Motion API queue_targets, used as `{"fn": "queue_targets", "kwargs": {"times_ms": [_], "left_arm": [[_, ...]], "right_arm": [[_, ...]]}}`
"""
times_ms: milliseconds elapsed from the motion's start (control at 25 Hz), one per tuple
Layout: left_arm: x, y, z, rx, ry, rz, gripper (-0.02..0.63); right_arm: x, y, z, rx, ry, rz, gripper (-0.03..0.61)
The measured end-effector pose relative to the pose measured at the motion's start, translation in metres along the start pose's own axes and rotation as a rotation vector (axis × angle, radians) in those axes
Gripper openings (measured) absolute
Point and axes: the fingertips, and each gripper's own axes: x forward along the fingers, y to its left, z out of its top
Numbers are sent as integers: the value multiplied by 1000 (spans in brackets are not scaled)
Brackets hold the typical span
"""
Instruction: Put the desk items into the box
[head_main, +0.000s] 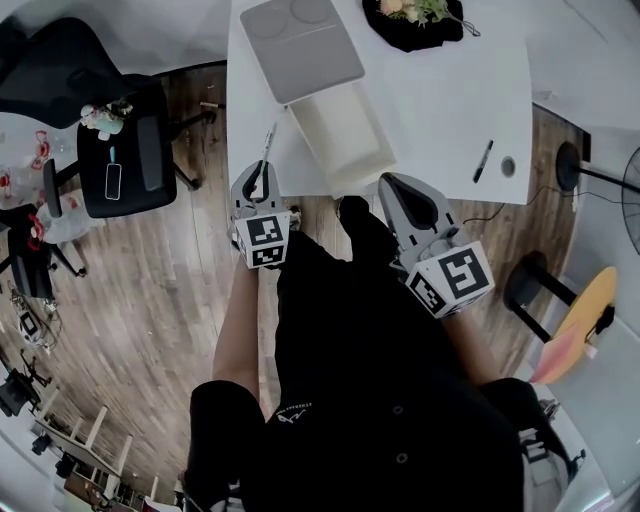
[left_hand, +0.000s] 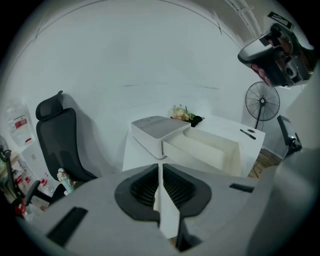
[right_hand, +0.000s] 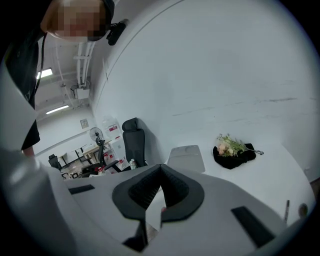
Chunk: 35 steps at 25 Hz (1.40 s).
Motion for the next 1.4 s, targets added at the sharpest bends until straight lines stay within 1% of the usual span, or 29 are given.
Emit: {"fn": "queue_targets", "kwargs": {"times_ms": [160, 320, 440, 600, 880, 1040, 1240, 1320, 1400], "left_arm": [[20, -3, -18, -6, 45, -15, 17], [31, -2, -37, 5, 108, -28, 50], [39, 2, -53, -1, 160, -13, 69], [49, 9, -67, -46, 221, 19, 71], [59, 9, -84, -45, 298, 1, 71], [59, 11, -90, -50, 315, 30, 71], [61, 11, -89, -51, 300, 56, 67], [60, 11, -90, -70, 301, 64, 60], [58, 14, -92, -116, 303, 88, 57]], "right_arm": [[1, -13, -6, 5, 16, -21, -2], [1, -14, -12, 4, 27, -31, -2], [-1, -16, -15, 5, 32, -34, -2], [-4, -22, -18, 12, 36, -46, -2], [-4, -23, -24, 10, 45, -52, -2], [-8, -26, -23, 11, 40, -58, -2], [-10, -31, -21, 11, 39, -60, -2], [-11, -32, -22, 9, 40, -58, -2], [-14, -32, -25, 8, 40, -57, -2]]}}
